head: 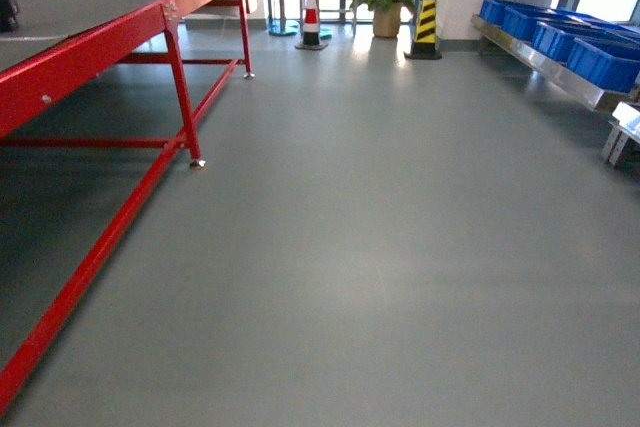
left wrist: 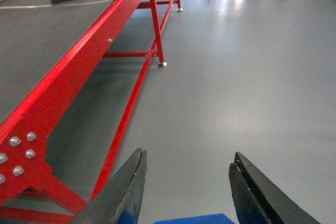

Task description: Sort blue parts and orange caps into right shelf containers

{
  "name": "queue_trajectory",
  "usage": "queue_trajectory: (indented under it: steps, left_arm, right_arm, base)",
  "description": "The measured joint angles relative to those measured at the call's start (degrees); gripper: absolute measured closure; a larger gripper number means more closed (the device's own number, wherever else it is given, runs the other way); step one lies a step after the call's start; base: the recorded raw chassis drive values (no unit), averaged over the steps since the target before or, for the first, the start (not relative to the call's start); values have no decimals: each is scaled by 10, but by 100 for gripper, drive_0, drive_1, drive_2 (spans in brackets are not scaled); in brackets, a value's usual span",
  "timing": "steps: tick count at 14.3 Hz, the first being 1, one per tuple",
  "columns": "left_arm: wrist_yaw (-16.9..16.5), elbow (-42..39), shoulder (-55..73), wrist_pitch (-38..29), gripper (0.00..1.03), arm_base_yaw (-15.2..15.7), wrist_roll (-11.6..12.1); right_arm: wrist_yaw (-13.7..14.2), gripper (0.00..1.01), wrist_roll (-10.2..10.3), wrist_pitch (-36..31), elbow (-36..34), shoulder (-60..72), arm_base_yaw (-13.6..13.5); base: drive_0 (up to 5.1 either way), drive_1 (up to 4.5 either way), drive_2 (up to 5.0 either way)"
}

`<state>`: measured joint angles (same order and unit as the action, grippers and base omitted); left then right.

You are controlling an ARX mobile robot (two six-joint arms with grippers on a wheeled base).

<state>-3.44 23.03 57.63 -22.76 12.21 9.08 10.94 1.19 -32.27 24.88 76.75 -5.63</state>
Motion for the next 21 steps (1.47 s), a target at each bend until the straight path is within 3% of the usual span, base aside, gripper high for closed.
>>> queue_trajectory:
  steps: [21]
  left_arm:
    - [0,0,1,2,60,0,0]
  right_arm:
    - [0,57,0,0,0,0,0]
  base:
    - [-1,418,-420]
